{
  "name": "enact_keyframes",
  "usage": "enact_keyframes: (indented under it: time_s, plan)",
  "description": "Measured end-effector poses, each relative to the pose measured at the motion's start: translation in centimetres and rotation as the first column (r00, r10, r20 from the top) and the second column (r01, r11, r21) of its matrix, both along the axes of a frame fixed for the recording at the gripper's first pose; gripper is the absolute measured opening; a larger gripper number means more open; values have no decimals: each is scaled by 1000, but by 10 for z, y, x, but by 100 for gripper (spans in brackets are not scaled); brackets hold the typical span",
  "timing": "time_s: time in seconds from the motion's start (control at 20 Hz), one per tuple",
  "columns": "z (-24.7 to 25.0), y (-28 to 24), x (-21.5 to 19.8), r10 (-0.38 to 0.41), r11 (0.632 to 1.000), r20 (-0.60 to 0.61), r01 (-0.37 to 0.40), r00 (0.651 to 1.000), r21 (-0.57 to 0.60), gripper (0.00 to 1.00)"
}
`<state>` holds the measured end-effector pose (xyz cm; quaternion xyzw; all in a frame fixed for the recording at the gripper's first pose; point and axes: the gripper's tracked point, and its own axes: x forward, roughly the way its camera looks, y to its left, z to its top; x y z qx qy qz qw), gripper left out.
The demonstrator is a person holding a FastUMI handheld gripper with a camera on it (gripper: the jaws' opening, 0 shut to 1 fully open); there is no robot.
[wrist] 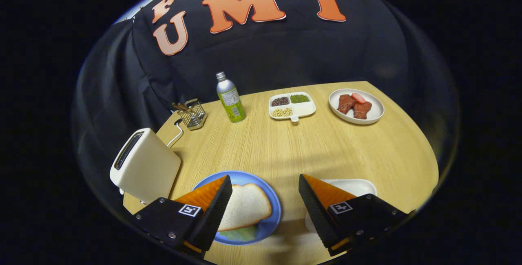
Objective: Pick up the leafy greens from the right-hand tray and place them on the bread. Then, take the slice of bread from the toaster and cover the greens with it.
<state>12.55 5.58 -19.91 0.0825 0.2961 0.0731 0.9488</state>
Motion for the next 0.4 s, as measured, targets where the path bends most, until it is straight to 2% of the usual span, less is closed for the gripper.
enact_keyframes:
  time_s: [0.4]
  plan:
    - [85, -89, 2, -125, 989, 158, 136, 979, -61, 98]
